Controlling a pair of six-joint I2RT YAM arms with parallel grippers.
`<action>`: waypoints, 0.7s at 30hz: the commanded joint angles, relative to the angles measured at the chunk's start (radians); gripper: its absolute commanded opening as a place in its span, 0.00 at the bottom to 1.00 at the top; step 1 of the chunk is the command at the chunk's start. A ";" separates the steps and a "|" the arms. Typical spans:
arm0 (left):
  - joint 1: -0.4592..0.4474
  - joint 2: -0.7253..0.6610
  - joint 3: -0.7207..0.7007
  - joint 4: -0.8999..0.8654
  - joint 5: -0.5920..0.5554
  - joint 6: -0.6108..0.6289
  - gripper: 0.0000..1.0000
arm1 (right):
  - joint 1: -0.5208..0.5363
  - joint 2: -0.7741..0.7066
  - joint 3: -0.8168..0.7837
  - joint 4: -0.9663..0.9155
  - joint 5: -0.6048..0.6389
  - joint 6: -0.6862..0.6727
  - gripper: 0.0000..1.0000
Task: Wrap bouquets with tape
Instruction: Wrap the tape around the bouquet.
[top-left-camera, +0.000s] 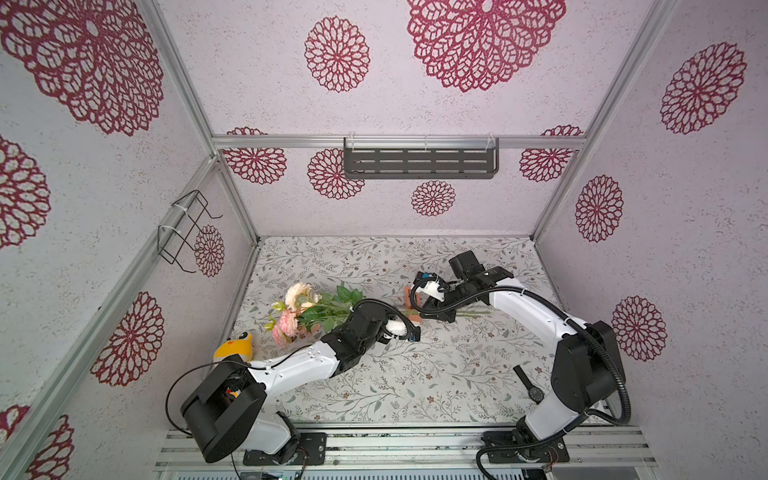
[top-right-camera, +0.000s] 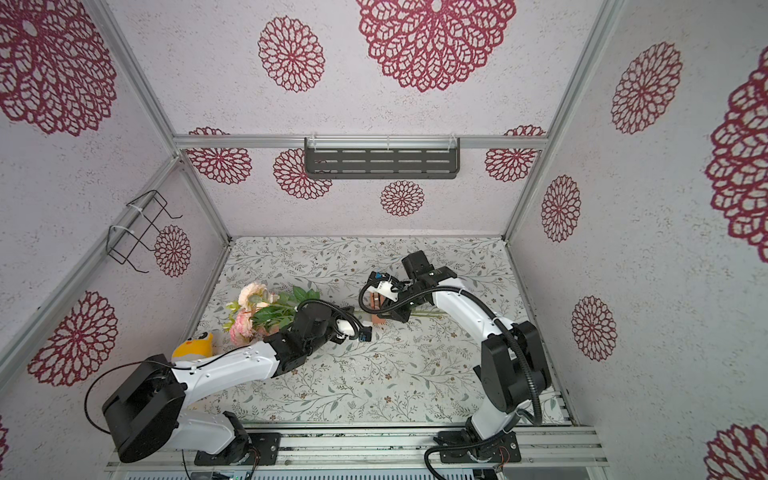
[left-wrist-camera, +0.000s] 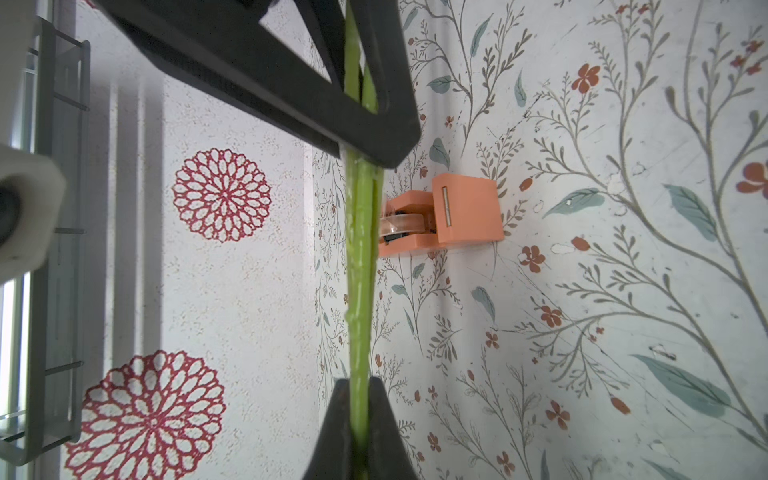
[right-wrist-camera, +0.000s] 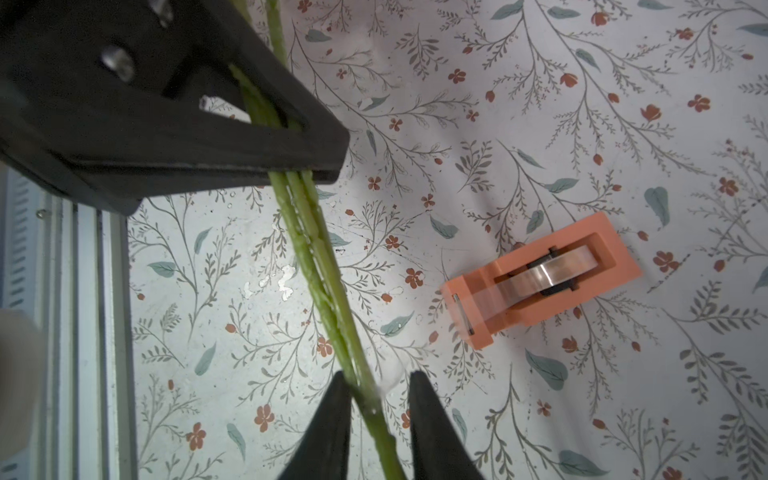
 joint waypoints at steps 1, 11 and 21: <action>-0.015 -0.065 0.022 0.036 0.028 -0.048 0.00 | 0.008 -0.057 -0.056 0.129 0.127 0.016 0.05; 0.022 -0.255 -0.023 -0.133 0.162 -0.325 0.50 | 0.044 -0.257 -0.302 0.485 0.238 -0.081 0.00; 0.230 -0.388 -0.042 -0.114 0.449 -0.521 0.69 | 0.141 -0.381 -0.551 0.810 0.393 -0.324 0.00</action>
